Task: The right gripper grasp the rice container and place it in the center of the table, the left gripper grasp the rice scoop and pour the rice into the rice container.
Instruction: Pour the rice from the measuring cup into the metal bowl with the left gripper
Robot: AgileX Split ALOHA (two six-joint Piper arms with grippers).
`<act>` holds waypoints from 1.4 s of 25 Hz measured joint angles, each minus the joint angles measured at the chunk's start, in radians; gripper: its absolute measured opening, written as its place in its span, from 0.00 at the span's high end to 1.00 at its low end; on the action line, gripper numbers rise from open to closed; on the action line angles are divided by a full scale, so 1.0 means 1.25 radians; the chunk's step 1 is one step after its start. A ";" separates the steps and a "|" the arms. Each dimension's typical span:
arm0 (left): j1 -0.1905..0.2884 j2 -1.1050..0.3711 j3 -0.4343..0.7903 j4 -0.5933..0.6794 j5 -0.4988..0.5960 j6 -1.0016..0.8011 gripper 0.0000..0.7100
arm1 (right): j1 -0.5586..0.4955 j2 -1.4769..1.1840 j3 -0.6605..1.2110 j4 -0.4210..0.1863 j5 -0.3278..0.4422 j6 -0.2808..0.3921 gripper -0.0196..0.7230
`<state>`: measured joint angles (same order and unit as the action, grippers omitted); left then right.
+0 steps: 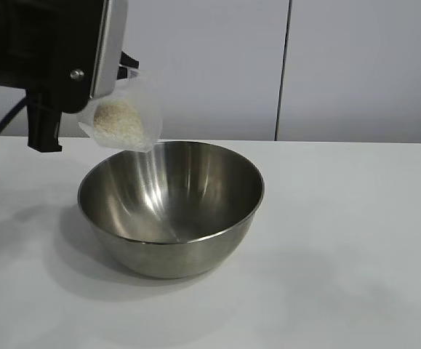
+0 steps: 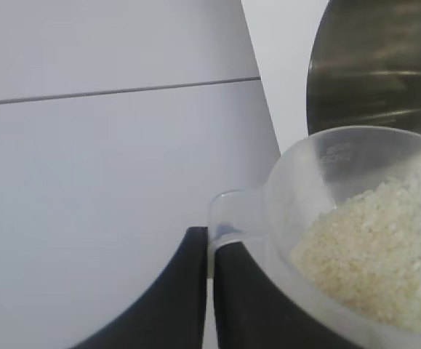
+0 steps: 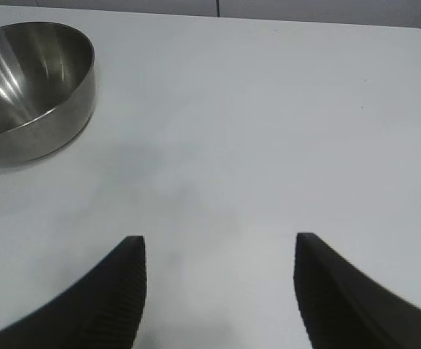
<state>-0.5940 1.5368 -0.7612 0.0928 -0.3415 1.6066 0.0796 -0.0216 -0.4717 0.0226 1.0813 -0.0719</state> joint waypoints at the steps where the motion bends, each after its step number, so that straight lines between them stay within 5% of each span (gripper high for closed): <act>1: -0.001 0.012 -0.004 -0.002 -0.016 0.015 0.99 | 0.000 0.000 0.000 0.000 0.000 0.000 0.42; 9: -0.007 0.067 -0.006 -0.087 -0.222 0.384 0.99 | 0.000 0.000 0.000 0.000 0.000 0.000 0.42; 14: -0.008 0.067 -0.006 -0.106 -0.270 0.593 0.99 | 0.000 0.000 0.000 0.000 0.000 0.000 0.42; 24: -0.013 0.067 -0.006 -0.091 -0.272 0.655 0.99 | 0.000 0.000 0.000 0.000 0.000 0.000 0.42; 28: -0.013 0.067 -0.006 -0.117 -0.277 0.487 0.99 | 0.000 0.000 0.000 0.000 0.000 0.000 0.42; 35: -0.013 0.067 -0.006 -0.235 -0.314 -0.198 0.99 | 0.000 0.000 0.000 0.000 0.000 0.000 0.42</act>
<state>-0.6102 1.6208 -0.7692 -0.2004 -0.7342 1.3595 0.0796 -0.0216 -0.4717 0.0226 1.0813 -0.0719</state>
